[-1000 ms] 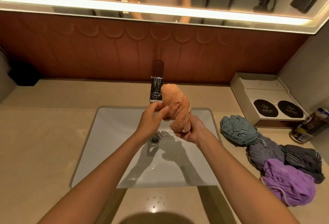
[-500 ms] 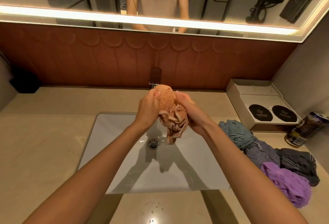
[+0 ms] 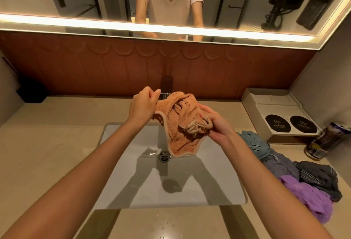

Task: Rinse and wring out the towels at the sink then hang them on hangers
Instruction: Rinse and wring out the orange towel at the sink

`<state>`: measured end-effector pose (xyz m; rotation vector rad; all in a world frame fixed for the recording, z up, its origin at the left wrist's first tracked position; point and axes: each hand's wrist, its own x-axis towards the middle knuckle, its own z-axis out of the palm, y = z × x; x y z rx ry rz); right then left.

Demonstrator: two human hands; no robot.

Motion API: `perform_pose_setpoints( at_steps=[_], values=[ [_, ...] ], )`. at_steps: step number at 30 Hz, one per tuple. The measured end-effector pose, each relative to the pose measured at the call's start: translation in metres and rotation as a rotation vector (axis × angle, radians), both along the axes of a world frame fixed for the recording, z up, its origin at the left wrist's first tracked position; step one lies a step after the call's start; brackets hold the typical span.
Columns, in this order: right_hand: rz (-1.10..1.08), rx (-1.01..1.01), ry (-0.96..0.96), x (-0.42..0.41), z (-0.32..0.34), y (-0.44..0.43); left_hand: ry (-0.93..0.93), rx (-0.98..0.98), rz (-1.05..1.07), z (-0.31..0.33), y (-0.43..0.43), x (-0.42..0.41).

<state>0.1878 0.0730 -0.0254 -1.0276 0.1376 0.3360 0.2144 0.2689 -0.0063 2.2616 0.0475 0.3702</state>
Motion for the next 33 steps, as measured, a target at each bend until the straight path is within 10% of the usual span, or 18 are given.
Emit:
perform_pose_setpoints(
  at_steps=[2, 7, 20, 25, 33],
  values=[
    [-0.031, -0.072, 0.011, 0.000, 0.000, 0.005, -0.284, 0.097, -0.192, 0.007, -0.007, -0.016],
    [-0.033, -0.137, 0.001, -0.003, 0.006, -0.002, -0.279, 0.639, -0.694, -0.012, -0.018, -0.028],
    [0.067, -0.737, -0.272, -0.011, 0.008, -0.013, 0.036, -0.415, -0.056, 0.014, -0.030, -0.003],
    [0.066, -0.281, -0.096, -0.011, 0.022, -0.020, 0.158, -0.857, 0.097, 0.008, -0.008, 0.011],
    [0.358, -0.618, -0.136, -0.012, 0.000, 0.030, 0.179, -1.175, 0.039, 0.048, -0.031, -0.003]
  ],
)
